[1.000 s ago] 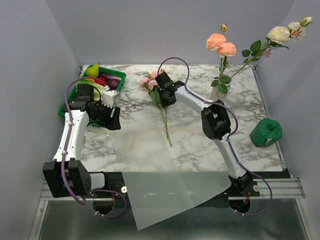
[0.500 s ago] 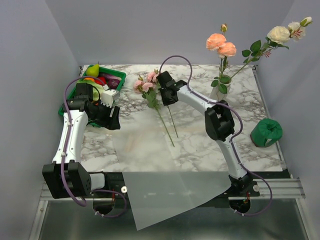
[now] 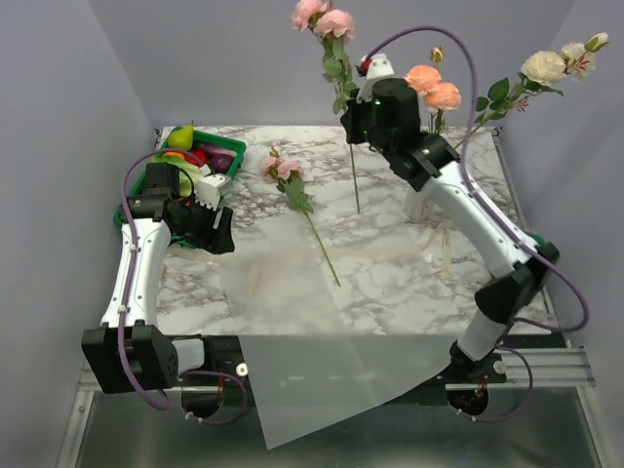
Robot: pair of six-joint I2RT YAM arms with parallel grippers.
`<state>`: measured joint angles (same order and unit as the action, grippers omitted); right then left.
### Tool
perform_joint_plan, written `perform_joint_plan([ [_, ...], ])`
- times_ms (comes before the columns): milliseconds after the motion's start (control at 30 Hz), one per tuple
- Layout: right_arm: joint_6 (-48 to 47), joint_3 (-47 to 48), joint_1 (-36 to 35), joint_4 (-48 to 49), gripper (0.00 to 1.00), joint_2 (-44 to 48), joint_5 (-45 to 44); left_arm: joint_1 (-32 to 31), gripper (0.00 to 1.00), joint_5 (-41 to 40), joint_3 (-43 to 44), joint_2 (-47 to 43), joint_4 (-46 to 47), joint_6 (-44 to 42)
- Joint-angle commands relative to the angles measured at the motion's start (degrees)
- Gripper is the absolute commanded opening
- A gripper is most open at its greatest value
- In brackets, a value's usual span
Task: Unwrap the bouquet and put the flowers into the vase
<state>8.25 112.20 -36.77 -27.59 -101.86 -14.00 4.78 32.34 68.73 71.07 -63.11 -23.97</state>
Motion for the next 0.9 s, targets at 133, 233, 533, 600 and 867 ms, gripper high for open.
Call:
perform_joint_plan([
  [133, -15.80, -21.56, -0.40, 25.55, 0.01, 23.89, -2.40, 0.32, 0.73, 2.12, -0.96, -0.93, 1.76, 2.16],
  [233, -22.30, -25.18, -0.32, 33.20, 0.01, 29.17, -9.87, 0.32, 0.73, 2.64, -0.97, -0.23, 2.03, 2.26],
  [533, -26.19, -30.81, 9.76, 45.26, 0.01, 34.01, -16.59, 0.23, 0.72, 3.44, -1.23, 0.65, 2.56, 1.56],
  [600, -23.21, -33.34, 12.59, 47.00, 0.01, 34.54, -15.98, 0.32, 0.72, 3.43, -1.23, 0.39, 2.29, 1.20],
  [867, -23.19, -37.58, 17.17, 52.90, 0.01, 32.08, -13.42, 0.32, 0.73, 3.61, -0.53, 0.91, 1.85, 0.59],
])
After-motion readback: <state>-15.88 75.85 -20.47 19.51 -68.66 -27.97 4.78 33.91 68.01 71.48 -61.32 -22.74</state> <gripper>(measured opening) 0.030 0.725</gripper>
